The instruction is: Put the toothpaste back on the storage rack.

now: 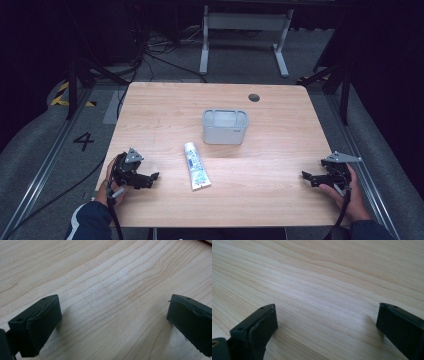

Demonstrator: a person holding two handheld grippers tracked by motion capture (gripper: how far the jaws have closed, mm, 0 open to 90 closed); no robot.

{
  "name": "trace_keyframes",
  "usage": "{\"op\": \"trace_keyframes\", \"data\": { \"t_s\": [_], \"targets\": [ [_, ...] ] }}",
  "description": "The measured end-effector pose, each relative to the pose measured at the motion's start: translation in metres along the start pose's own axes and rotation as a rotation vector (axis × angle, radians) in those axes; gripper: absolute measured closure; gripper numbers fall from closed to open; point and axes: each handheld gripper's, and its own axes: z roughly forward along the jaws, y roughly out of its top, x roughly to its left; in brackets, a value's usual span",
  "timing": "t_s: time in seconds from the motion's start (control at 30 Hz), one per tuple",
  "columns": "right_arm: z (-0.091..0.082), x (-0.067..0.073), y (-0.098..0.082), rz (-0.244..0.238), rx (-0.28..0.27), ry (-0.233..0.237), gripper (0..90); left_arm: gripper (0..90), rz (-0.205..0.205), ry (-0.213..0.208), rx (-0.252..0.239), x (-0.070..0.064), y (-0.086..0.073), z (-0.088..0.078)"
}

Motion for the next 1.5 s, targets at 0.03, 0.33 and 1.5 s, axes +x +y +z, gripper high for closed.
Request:
{"op": "trace_keyframes", "data": {
  "t_s": [0.03, 0.33, 1.5],
  "targets": [
    [0.000, 0.000, 0.000, -0.001, 0.001, -0.002, 3.6, 0.0, -0.004, -0.001, 0.001, 0.000, 0.000, 0.000],
    [0.000, 0.000, 0.000, -0.001, 0.001, -0.002, 3.6, 0.5, -0.002, -0.003, 0.001, -0.001, -0.001, -0.001],
    [-0.004, 0.042, 0.028, -0.133, -0.019, 0.124, 25.5, 0.7, 0.011, -0.015, 0.004, 0.001, -0.002, -0.002]
  ]
}}
